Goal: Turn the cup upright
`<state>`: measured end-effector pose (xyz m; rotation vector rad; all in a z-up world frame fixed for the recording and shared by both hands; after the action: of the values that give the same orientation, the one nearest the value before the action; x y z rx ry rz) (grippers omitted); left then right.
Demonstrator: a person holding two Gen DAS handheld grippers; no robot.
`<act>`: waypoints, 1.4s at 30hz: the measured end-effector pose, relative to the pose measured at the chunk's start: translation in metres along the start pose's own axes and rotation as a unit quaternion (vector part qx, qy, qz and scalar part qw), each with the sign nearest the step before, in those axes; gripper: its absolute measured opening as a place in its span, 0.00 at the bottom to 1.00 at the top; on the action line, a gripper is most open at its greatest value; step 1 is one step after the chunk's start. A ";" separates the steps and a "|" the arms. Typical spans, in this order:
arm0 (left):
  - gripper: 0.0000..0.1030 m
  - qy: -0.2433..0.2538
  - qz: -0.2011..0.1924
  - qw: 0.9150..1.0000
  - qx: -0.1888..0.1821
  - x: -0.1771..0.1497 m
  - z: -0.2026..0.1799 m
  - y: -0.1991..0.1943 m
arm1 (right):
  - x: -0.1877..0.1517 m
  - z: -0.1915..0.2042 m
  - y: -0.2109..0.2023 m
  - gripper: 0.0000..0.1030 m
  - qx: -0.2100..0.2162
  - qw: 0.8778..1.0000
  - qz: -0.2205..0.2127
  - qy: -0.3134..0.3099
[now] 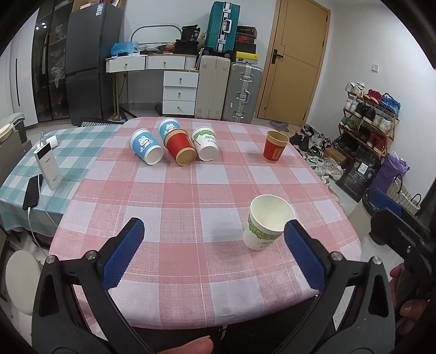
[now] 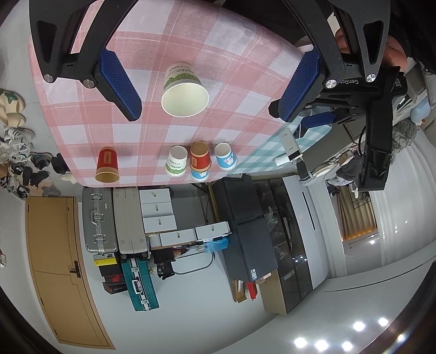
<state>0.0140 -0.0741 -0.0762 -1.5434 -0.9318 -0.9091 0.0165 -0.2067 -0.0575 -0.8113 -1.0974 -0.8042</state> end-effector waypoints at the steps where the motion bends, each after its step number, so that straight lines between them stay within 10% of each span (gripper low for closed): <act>1: 1.00 0.000 -0.001 1.000 0.000 0.000 -0.001 0.001 | 0.000 0.000 0.000 1.00 0.000 1.000 0.000 0.000; 42: 1.00 0.001 0.001 1.000 0.001 0.001 -0.001 0.000 | -0.003 -0.008 0.002 1.00 0.001 1.000 0.005 0.005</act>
<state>0.0147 -0.0746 -0.0755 -1.5404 -0.9285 -0.9074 0.0210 -0.2125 -0.0629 -0.8101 -1.0850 -0.7986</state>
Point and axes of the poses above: each gripper's, at about its wrist camera, not at the fingertips, and y roughly the way its jaws point, z to its left, x to its top, the point moved 9 cm from there along y, roughly the way its jaws point, and after that the axes turned 15 degrees about -z, right-handed, at the moved point
